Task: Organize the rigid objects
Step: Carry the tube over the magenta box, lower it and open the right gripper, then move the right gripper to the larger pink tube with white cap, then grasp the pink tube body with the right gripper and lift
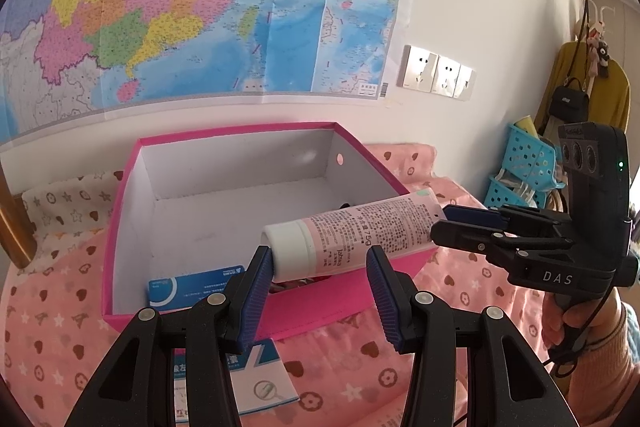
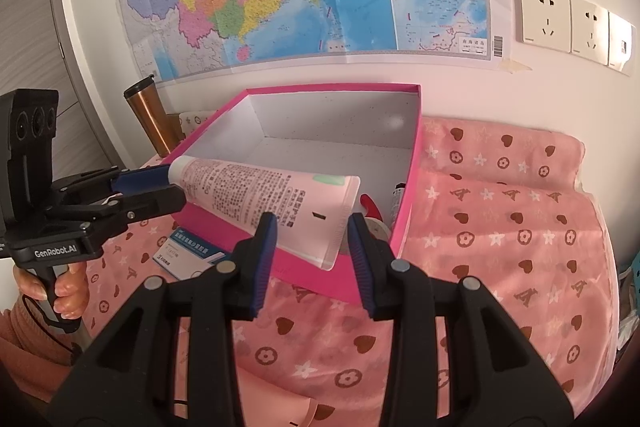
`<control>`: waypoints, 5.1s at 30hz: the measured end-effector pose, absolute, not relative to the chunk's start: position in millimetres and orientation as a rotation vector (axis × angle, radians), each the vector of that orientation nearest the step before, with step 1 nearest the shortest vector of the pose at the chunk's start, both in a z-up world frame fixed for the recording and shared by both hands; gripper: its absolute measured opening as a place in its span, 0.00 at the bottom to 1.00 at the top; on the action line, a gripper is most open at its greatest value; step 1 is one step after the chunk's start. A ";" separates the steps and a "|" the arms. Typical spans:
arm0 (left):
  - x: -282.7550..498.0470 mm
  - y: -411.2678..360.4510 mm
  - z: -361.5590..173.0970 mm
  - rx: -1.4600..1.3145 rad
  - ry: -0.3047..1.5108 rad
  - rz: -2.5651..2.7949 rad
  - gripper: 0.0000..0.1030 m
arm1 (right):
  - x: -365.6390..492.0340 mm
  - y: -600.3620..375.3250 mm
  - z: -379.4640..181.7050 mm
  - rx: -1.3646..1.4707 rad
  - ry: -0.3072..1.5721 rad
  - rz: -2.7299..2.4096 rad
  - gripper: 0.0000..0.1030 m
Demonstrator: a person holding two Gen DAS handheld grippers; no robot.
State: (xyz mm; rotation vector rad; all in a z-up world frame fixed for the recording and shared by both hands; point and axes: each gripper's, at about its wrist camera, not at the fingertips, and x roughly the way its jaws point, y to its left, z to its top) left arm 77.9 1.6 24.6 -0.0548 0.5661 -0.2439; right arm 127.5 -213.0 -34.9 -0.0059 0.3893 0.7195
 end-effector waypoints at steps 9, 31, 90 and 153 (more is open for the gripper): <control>78.6 -2.7 25.5 -0.019 0.552 -0.217 0.47 | 131.1 -212.0 -35.0 -0.006 0.394 0.721 0.39; 94.6 -0.1 21.4 -0.019 0.573 -0.204 0.47 | 147.1 -206.4 -38.0 -0.012 0.415 0.710 0.39; 43.7 27.4 6.8 -0.083 0.559 -0.178 0.82 | 113.2 -223.1 -55.4 0.017 0.412 0.794 0.59; -14.7 -8.6 -53.6 -0.127 0.783 -0.271 0.56 | 66.7 -225.4 -143.5 0.068 0.659 0.769 0.59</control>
